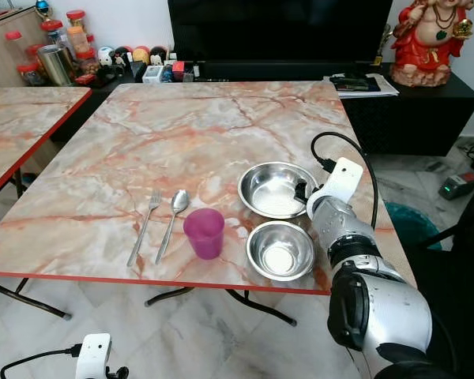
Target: Setting the table
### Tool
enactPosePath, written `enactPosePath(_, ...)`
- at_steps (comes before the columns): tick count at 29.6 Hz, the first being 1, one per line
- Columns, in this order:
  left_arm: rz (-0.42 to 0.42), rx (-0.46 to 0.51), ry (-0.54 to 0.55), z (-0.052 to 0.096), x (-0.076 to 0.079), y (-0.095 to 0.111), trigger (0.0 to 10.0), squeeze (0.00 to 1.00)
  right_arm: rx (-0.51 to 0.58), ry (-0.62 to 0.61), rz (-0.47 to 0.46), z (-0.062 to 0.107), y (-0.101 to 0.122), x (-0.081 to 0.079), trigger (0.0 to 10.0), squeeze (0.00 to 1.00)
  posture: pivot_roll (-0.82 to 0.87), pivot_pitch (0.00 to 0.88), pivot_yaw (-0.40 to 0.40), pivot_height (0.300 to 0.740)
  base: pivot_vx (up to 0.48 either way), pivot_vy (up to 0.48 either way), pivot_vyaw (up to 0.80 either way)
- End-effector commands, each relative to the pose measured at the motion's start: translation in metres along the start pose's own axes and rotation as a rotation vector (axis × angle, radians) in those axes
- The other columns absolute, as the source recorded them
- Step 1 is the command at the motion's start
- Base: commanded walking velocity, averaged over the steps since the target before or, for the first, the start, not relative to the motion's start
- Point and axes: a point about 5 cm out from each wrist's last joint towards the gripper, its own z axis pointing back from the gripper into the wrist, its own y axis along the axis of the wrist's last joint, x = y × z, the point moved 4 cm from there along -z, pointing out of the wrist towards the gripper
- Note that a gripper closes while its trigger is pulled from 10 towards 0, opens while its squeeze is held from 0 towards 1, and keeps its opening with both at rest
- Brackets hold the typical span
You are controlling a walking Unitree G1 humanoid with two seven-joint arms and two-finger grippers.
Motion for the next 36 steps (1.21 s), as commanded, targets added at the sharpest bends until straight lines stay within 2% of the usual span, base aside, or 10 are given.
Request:
enactPosePath(1, -0.007, -0.02, 0.008, 0.001, -0.004, -0.004, 10.0, 0.0, -0.006, -0.008, -0.01, 0.0, -0.004, 0.001, 10.0, 0.0, -0.05, 0.0, 0.05, 0.74, 0.0, 0.0, 0.0)
enactPosePath(15, -0.012, -0.019, 0.007, 0.001, -0.004, -0.004, 10.0, 0.0, -0.019, -0.008, -0.021, -0.001, -0.014, -0.002, 10.0, 0.0, -0.05, 0.0, 0.048, 0.74, 0.0, 0.0, 0.0)
enactPosePath(16, -0.012, -0.018, 0.007, 0.001, -0.004, -0.004, 10.0, 0.0, -0.019, -0.003, -0.019, -0.001, -0.014, -0.003, 2.8, 0.0, -0.04, 0.0, 0.047, 0.74, 0.0, 0.0, 0.0)
enactPosePath(17, -0.012, -0.018, 0.007, 0.001, -0.003, -0.004, 10.0, 0.0, -0.021, 0.003, -0.016, -0.001, -0.015, -0.004, 0.0, 0.0, -0.04, 0.0, 0.047, 0.74, 0.0, 0.0, 0.0)
enactPosePath(36, -0.01, -0.014, 0.007, 0.0, -0.003, -0.002, 10.0, 0.0, -0.024, 0.004, 0.003, -0.001, -0.016, -0.005, 0.0, 0.0, -0.04, 0.0, 0.047, 0.74, 0.0, 0.0, 0.0)
